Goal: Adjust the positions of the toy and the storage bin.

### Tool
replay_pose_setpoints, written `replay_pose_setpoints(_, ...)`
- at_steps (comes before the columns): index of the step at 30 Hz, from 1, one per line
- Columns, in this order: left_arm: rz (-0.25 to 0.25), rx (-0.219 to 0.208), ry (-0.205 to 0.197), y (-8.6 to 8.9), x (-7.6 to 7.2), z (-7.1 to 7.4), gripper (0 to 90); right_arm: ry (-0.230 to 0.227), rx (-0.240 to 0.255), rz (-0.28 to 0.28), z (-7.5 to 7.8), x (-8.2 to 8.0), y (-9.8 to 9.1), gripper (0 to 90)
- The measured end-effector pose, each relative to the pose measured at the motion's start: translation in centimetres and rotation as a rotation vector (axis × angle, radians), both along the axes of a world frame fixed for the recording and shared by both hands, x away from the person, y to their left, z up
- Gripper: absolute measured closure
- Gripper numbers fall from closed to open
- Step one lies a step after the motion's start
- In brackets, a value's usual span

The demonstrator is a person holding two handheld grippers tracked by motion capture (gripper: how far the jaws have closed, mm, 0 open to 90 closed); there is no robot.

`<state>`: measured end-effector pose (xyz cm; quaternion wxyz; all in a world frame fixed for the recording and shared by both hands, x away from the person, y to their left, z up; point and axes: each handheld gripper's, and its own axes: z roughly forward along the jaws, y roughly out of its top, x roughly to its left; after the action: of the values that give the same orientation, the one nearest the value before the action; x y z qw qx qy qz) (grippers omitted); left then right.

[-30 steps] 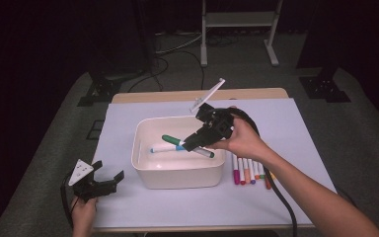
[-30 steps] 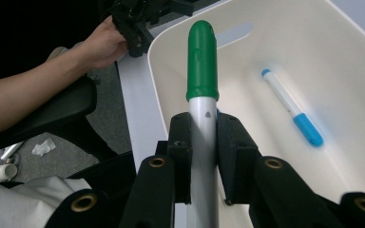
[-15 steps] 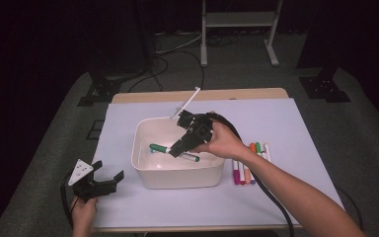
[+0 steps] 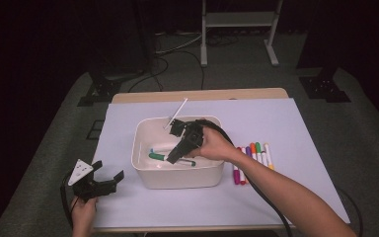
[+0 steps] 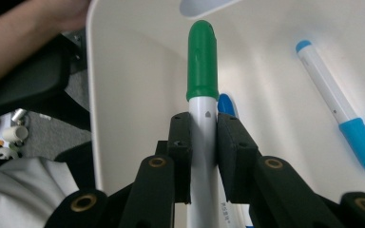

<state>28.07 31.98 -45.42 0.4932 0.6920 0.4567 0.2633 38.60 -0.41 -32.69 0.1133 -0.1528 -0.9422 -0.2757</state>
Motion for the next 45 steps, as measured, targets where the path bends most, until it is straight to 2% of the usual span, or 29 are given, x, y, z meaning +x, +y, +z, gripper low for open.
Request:
replay_pose_setpoints(15, 0.000, -0.001, 0.000, 0.0, 0.0, 0.0, 0.6, 0.016, -0.106, 0.048, -2.2, 0.0, 1.7, 75.0)
replay_pose_setpoints(19, 0.000, -0.001, 0.000, 0.1, 0.0, 0.0, 0.6, 0.016, -0.122, 0.052, -2.4, -0.1, 1.9, 70.0)
replay_pose_setpoints(26, 0.000, -0.002, 0.000, 0.0, 0.0, 0.0, 0.5, -0.010, -0.083, 0.026, -1.1, -0.2, 0.9, 67.8)
replay_pose_setpoints(32, -0.001, 0.003, -0.001, 0.0, 0.0, 0.0, 0.6, -0.041, -0.007, -0.003, 1.2, -0.8, -1.0, 63.1)
replay_pose_setpoints(38, 0.000, 0.004, 0.001, 0.0, 0.0, 0.0, 0.6, -0.076, 0.057, -0.050, 3.6, -1.6, -3.9, 58.1)
replay_pose_setpoints(45, 0.000, 0.006, -0.003, 0.0, -0.1, 0.0, 0.6, -0.120, 0.110, -0.120, 5.4, -2.5, -8.0, 52.9)
